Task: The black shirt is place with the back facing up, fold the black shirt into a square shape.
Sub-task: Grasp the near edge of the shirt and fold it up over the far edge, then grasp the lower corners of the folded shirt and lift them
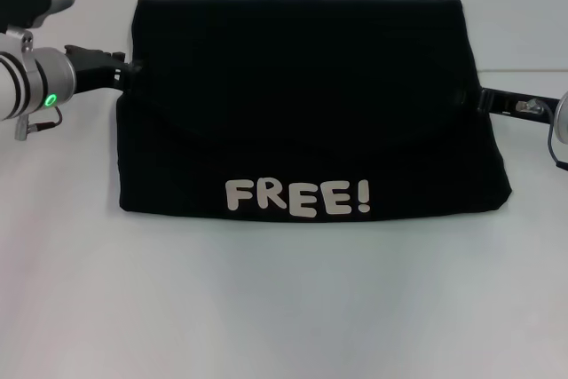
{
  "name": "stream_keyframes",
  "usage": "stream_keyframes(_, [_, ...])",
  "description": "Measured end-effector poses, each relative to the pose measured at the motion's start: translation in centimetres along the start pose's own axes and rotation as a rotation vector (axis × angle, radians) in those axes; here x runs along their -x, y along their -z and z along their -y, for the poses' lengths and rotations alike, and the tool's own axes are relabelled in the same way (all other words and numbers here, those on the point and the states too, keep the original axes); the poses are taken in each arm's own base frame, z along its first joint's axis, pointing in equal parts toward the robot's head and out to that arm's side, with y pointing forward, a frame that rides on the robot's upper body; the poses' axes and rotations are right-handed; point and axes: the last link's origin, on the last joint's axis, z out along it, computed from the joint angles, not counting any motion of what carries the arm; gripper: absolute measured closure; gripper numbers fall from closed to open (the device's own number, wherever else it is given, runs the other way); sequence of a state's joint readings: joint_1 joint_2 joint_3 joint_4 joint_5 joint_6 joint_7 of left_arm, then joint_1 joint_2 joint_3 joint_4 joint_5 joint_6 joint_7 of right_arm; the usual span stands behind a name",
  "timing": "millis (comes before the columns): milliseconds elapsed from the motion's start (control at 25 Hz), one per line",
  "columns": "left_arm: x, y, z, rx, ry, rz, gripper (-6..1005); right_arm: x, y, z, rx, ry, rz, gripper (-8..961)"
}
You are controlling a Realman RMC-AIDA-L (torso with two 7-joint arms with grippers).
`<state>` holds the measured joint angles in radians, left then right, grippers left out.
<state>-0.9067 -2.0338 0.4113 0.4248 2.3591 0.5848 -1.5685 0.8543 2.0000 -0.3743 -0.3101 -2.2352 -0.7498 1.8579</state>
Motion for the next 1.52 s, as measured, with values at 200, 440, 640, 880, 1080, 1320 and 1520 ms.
stream_keyframes(200, [0.2, 0.0, 0.0, -0.021, -0.002, 0.001, 747, 0.6, 0.2, 0.2, -0.011, 0.004, 0.03, 811])
stream_keyframes(440, [-0.3, 1.7, 1.2, -0.025, 0.064, -0.046, 603, 2.0, 1.4, 0.7, 0.011, -0.037, 0.146, 585])
stream_keyframes(640, [0.7, 4.1, 2.0, 0.042, 0.163, -0.05, 361, 2.4, 3.1, 0.8, 0.119, -0.077, 0.196, 314])
stream_keyframes(880, [3.7, 7.3, 1.5, 0.197, 0.207, 0.043, 186, 1.6, 5.0, 1.2, 0.222, -0.09, 0.118, 297])
stream_keyframes(1080, [6.9, 9.4, 1.3, 0.222, 0.185, 0.09, 181, 0.3, 5.5, 1.5, 0.228, -0.075, 0.039, 298])
stream_keyframes(1320, [9.8, 10.2, -0.3, 0.287, 0.073, 0.134, 182, -0.4, 5.7, 1.9, 0.221, -0.074, 0.02, 298])
stream_keyframes(1520, [10.7, 9.7, -2.1, 0.331, -0.017, 0.159, 183, -0.7, 5.9, 2.0, 0.219, -0.079, 0.017, 298])
